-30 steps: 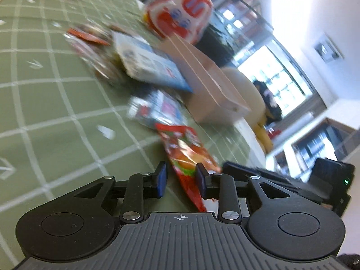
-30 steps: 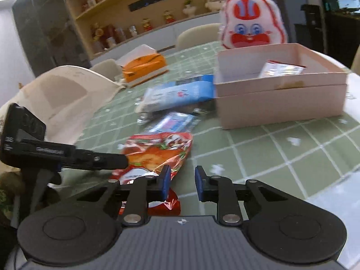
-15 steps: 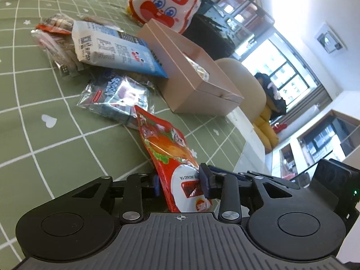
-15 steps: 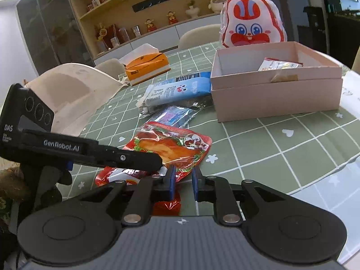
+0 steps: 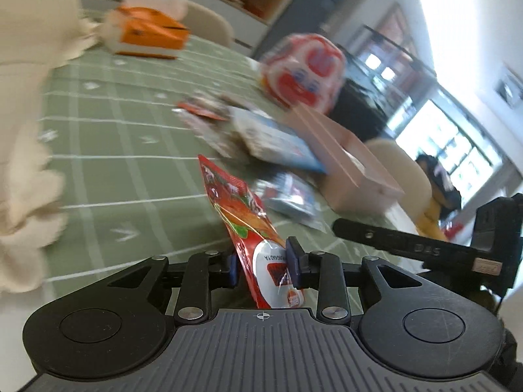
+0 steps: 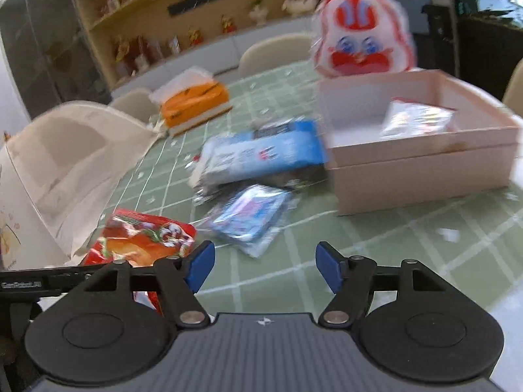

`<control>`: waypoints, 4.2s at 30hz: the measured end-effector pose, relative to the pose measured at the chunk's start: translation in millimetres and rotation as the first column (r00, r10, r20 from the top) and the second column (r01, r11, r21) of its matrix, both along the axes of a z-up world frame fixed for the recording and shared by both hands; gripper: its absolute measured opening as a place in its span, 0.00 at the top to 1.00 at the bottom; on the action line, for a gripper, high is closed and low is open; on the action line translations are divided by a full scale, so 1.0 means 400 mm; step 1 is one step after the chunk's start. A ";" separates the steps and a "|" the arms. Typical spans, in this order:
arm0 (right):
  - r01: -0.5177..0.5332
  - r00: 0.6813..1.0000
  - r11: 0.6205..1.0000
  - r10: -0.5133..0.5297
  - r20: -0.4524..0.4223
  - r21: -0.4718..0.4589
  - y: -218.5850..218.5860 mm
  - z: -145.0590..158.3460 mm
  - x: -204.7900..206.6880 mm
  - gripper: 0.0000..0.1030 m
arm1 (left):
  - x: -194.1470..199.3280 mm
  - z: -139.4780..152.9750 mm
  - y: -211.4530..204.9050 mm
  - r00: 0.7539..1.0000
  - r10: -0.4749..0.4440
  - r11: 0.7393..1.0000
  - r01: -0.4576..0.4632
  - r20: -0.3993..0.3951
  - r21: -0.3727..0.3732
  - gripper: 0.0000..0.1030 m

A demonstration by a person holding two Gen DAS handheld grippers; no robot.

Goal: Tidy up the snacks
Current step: 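Grasp the blue Peppa Pig candy packet with the right gripper while the left holds the red packet, then carry both packets over the pink box and open both grippers to drop them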

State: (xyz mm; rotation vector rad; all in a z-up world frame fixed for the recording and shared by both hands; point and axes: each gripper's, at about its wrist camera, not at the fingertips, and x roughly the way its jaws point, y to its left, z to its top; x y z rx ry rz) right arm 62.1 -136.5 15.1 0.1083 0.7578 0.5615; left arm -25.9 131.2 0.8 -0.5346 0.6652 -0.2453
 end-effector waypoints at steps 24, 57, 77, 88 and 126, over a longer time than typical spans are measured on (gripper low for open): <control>-0.026 0.994 0.972 0.050 0.097 -0.234 0.176 -0.033 0.021 0.13 | -0.027 -0.046 0.052 0.998 0.059 0.991 -0.061 -0.019 -0.117 0.67; -0.105 0.990 0.952 0.128 0.061 -0.289 -0.069 -0.032 -0.114 0.01 | -0.026 -0.045 0.053 0.998 0.059 0.992 -0.061 -0.023 -0.113 0.67; -0.035 0.996 0.978 0.051 0.071 -0.203 0.064 -0.033 -0.039 0.16 | -0.050 -0.013 0.037 0.998 0.056 0.995 -0.056 0.009 -0.077 0.70; -0.299 0.934 0.911 0.341 0.111 -0.283 0.034 -0.024 -0.174 0.19 | -0.051 -0.011 0.034 0.998 0.055 0.996 -0.054 0.006 -0.074 0.70; -0.183 0.955 0.955 0.229 0.187 -0.234 -0.147 0.045 -0.121 0.37 | -0.051 0.019 -0.084 0.995 -0.082 0.997 0.082 0.061 -0.002 0.74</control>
